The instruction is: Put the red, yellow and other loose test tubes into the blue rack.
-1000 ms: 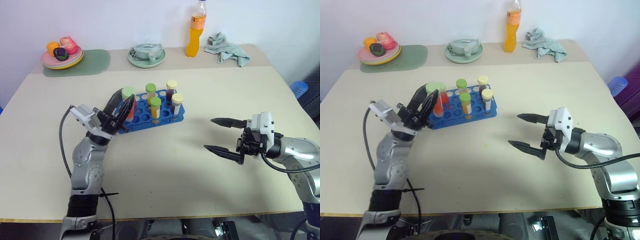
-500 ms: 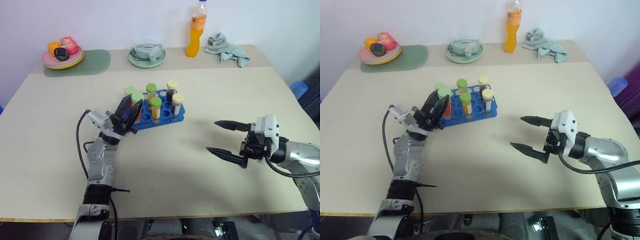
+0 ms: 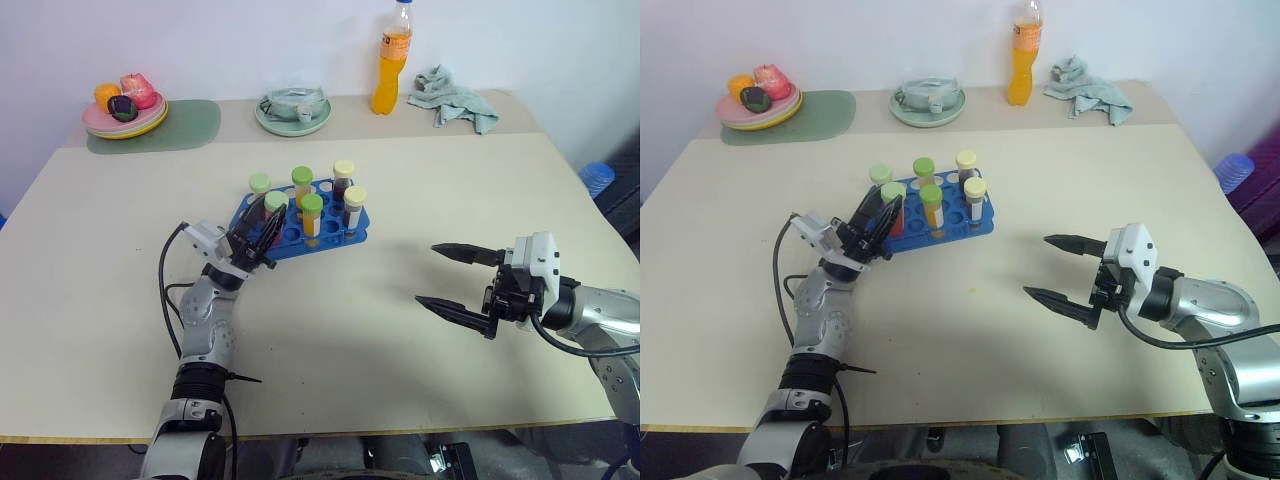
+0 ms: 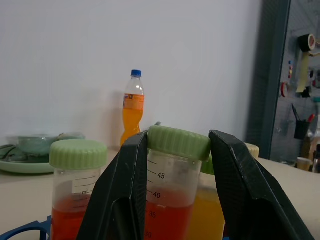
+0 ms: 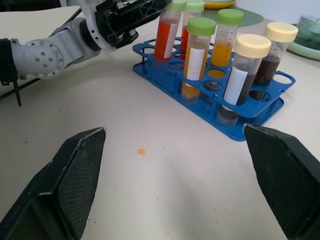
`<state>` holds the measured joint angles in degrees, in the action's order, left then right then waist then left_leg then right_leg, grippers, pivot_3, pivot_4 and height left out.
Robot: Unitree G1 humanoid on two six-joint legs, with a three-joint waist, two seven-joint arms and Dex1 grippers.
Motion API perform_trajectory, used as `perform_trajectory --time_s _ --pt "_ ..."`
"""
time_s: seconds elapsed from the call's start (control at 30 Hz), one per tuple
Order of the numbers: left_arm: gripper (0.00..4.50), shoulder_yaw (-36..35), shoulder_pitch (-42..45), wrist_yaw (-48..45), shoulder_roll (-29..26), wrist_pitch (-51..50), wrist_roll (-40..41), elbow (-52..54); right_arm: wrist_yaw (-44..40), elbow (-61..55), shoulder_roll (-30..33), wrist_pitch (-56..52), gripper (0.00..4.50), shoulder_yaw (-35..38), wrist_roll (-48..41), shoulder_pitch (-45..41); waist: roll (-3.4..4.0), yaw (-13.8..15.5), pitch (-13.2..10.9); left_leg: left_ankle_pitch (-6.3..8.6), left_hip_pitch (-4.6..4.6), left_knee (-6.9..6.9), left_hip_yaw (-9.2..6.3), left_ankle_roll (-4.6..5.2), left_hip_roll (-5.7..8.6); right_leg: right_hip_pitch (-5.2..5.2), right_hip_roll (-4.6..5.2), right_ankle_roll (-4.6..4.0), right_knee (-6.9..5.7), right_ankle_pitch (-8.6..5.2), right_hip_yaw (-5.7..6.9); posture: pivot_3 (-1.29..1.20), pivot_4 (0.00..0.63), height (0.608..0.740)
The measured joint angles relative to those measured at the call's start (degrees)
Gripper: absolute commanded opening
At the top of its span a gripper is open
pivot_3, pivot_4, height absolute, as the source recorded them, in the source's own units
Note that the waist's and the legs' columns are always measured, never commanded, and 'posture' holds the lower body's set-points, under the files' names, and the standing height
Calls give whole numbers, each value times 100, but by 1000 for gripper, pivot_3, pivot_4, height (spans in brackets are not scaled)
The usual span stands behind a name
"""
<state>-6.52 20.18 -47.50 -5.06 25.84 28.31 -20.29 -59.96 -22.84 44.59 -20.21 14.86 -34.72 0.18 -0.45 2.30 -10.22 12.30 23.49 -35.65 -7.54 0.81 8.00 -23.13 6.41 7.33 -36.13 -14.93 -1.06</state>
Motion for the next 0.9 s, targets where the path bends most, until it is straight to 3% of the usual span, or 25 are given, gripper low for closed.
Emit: perform_trajectory --time_s 0.07,0.13,0.2,0.63,0.9 --pt "2724 -2 -16 -72 -5 -198 128 77 5 0 -2 27 4500 -1 1 -3 0 -1 0 0 0 0 0 0 0 0 0 0 0 0 0 0 150 740" --pt "3820 2 -36 -89 -7 -306 161 160 10 0 -7 62 4500 -2 3 -5 0 -1 0 0 0 0 0 0 0 0 0 1 0 0 0 0 150 740" --pt "4433 7 -76 -40 -42 -405 155 312 12 0 -15 81 4500 -7 6 -4 0 -3 0 0 0 0 -1 0 0 0 0 1 0 0 0 0 150 740" --pt "4433 109 -1131 550 -880 -1740 19 2438 43 80 -126 228 4500 -138 88 35 2 -9 1 1 0 3 -3 -1 -1 -2 -1 -1 -1 0 -3 0 150 740" --pt "4433 -381 -2323 923 -2059 -2901 44 3652 -143 507 -188 497 4500 -272 209 47 5 -12 1 10 -1 7 -3 -16 -3 -5 -1 -21 -1 -12 -9 0 150 740"
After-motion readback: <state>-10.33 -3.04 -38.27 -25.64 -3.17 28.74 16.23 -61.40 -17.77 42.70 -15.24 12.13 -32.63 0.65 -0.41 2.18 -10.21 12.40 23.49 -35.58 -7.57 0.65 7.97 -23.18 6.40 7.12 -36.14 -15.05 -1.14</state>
